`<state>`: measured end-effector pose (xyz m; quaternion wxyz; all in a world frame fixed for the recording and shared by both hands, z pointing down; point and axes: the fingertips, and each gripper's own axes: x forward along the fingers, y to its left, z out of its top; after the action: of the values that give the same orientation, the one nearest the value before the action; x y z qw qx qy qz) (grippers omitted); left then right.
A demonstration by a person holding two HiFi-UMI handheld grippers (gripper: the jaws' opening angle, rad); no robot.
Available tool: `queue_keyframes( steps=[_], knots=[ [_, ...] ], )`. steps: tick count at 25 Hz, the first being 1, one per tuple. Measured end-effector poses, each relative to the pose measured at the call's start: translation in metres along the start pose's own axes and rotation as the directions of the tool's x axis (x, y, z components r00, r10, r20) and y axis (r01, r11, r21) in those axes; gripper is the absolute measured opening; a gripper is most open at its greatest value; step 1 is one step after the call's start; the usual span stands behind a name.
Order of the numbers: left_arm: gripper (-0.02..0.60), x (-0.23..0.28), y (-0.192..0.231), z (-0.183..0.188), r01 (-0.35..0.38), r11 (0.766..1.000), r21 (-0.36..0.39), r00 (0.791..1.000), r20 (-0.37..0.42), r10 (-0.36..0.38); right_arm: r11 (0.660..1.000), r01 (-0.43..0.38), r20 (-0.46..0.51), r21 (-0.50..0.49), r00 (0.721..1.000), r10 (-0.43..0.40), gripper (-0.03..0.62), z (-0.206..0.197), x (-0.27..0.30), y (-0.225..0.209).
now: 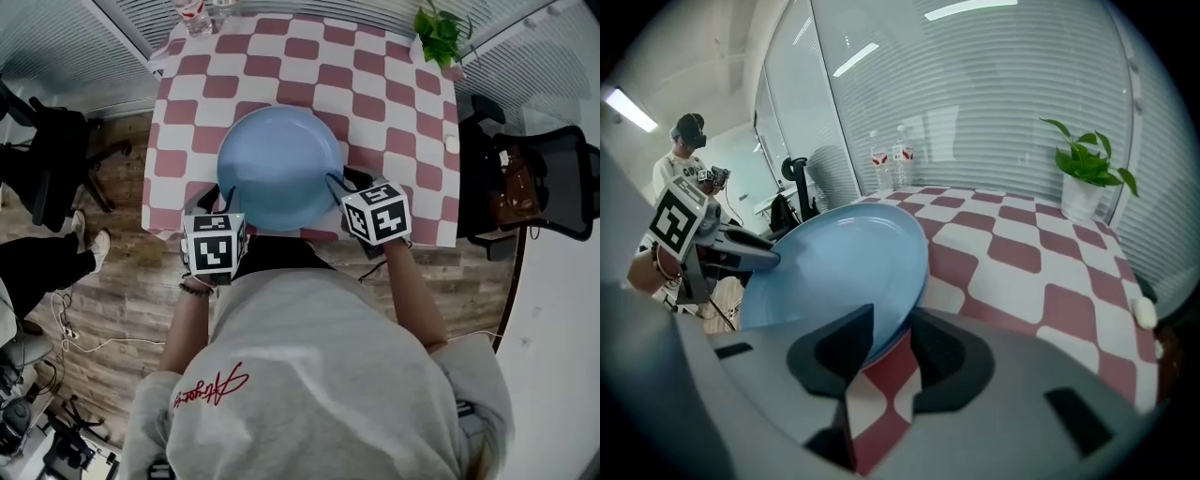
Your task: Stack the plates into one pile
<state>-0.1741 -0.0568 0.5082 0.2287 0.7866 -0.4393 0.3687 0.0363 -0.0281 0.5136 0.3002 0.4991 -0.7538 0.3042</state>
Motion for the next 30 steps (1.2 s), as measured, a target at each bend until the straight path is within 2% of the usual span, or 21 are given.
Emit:
queue_keyframes(
  steps=[13,18,22,26,30],
  knots=[
    [0.137,0.003,-0.001,-0.001,0.026,0.999,0.029,0.999,-0.027,-0.025,0.997,0.028,-0.027,-0.07,0.999,-0.03,0.133,0.0,0.001,-0.001],
    [0.143,0.003,-0.001,-0.001,0.044,0.998,0.037,0.998,-0.041,-0.043,0.998,0.017,-0.015,-0.057,1.0,-0.018,0.133,0.0,0.001,0.0],
    [0.144,0.001,0.001,-0.001,0.069,0.998,0.014,0.998,-0.008,-0.069,0.999,0.001,0.016,-0.052,1.0,0.0,0.138,0.002,-0.001,-0.002],
    [0.144,-0.003,0.014,0.001,0.05,0.999,0.001,0.998,0.027,-0.05,0.997,0.005,0.045,-0.076,0.999,-0.002,0.14,0.009,-0.007,-0.006],
    [0.144,-0.004,0.021,0.006,0.05,0.999,-0.008,0.998,0.033,-0.05,0.995,-0.003,0.03,-0.104,1.0,0.006,0.144,0.008,-0.006,-0.006]
  ],
)
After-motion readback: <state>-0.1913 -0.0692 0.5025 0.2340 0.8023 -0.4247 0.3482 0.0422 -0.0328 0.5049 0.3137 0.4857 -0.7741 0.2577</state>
